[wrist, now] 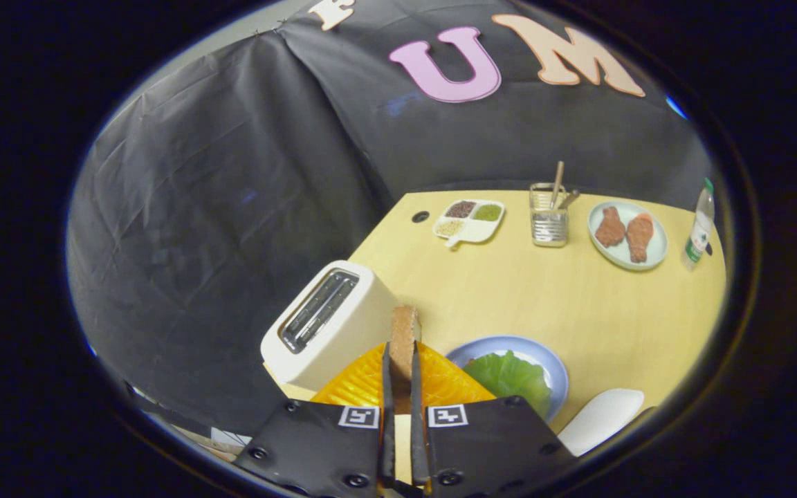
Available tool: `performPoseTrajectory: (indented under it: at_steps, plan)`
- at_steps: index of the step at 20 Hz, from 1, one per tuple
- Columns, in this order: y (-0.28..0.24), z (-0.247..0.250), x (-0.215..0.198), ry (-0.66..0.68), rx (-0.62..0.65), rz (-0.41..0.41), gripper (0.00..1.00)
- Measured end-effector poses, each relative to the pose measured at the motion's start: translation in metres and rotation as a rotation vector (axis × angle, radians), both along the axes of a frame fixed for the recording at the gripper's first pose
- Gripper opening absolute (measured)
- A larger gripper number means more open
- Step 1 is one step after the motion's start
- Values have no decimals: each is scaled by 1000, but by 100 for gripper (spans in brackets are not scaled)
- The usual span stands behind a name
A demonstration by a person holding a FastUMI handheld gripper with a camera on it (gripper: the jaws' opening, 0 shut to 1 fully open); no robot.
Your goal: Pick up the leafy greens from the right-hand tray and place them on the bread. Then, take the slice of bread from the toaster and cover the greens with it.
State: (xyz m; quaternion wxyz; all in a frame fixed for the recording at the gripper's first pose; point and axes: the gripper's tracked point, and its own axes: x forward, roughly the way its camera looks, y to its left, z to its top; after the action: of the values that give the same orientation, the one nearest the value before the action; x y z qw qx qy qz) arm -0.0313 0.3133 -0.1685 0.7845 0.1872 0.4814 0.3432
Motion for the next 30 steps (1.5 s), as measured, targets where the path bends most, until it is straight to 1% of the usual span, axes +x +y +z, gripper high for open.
performPoseTrajectory:
  at_steps: [6, 10, 16, 18, 21, 23, 27, 30]
  plan:
    - [-13, -32, -9, 68, 3, -26, 12]
    - [-29, -61, -15, 112, -26, -46, 12]
    - [-58, -93, -18, 146, -96, -80, 17]
    - [-68, -106, -15, 130, -139, -86, 18]
    - [-82, -119, -18, 94, -214, -63, 36]
    - [-86, -125, -19, 81, -237, -59, 49]
    - [-92, -120, -17, 60, -232, -67, 74]
    - [-100, -106, -9, -1, -240, -84, 93]
